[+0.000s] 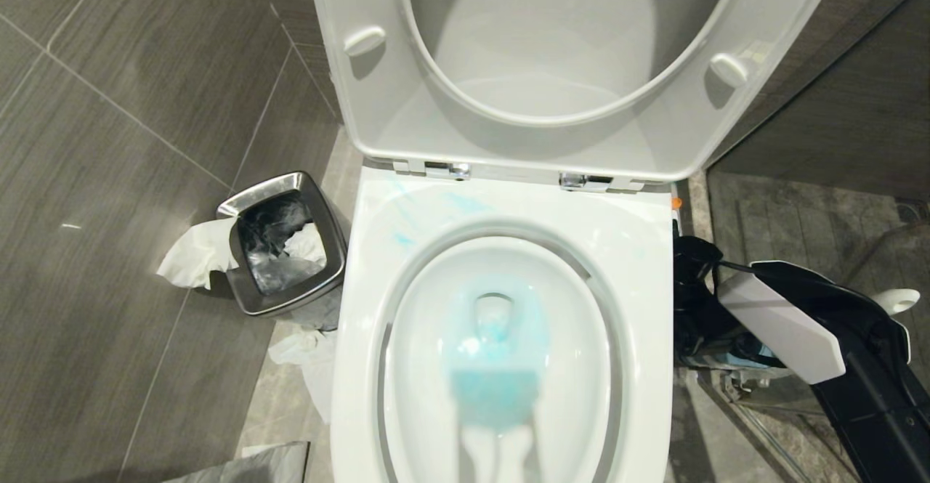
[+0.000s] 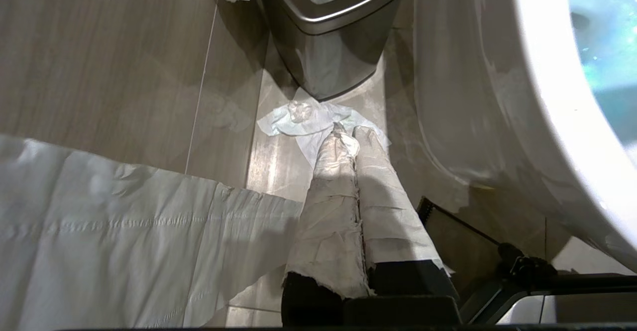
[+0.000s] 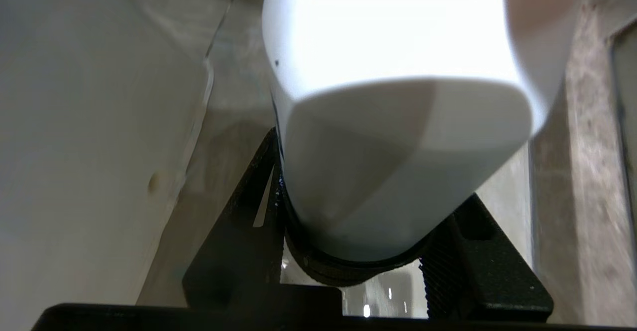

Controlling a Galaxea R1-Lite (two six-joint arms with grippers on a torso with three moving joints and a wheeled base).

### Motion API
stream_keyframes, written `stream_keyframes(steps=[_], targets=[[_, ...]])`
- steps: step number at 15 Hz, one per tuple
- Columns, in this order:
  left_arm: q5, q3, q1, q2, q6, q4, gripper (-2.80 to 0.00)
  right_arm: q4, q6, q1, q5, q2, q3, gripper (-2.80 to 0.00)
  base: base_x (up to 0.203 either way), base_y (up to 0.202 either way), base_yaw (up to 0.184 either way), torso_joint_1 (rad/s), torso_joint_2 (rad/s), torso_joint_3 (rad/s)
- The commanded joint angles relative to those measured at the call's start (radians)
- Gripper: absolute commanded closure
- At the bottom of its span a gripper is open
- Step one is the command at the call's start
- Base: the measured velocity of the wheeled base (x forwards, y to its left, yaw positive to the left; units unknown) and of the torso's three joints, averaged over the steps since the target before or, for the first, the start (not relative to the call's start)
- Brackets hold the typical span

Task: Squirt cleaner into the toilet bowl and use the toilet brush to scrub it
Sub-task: Place the cleaning agent on the floor

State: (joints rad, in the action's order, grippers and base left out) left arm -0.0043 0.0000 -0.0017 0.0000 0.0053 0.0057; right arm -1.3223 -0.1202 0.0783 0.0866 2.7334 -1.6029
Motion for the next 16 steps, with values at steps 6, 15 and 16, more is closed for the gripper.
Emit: stream_keyframes(steps=[6, 15, 16], targets=[[0.0, 0.002, 0.0, 0.002, 0.002, 0.0, 0.0, 0.006, -0.001, 0.0, 0.006, -0.02, 0.001, 0.0, 0.0, 0.0, 0.0, 0.002, 0.0, -0.05], [0.0, 0.003, 0.0, 0.002, 0.001, 0.0, 0.0, -0.041, -0.001, -0.002, 0.005, -0.036, 0.056, -2.8, 0.0, 0.0, 0.0, 0.0, 0.0, 0.0], [-0.001, 0.002, 0.0, 0.002, 0.001, 0.0, 0.0, -0.038, -0.001, -0.002, 0.005, -0.037, 0.057, -2.8, 0.0, 0.0, 0.0, 0.0, 0.0, 0.0]])
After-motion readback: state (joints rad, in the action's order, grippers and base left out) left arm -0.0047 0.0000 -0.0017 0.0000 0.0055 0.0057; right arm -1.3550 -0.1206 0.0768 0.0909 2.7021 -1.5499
